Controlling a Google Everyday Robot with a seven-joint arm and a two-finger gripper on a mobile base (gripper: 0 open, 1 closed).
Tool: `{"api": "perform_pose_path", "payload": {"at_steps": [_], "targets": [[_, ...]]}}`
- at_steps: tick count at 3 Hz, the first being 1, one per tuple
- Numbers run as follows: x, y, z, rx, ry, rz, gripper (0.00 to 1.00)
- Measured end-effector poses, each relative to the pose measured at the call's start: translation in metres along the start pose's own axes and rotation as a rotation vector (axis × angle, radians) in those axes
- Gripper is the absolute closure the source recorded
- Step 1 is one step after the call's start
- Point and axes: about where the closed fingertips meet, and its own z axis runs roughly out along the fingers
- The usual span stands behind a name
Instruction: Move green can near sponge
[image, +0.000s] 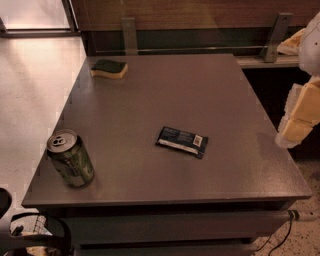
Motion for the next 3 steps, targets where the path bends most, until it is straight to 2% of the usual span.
{"api": "perform_pose_path", "payload": {"at_steps": [1,2,3], "targets": [[0.000,0.000,0.001,-0.001,-0.004,0.001,0.00],[-0.007,0.002,0.012,-0.040,-0.101,0.016,0.00],[-0.021,0.009,0.025,-0.058,-0.266,0.035,0.00]]}}
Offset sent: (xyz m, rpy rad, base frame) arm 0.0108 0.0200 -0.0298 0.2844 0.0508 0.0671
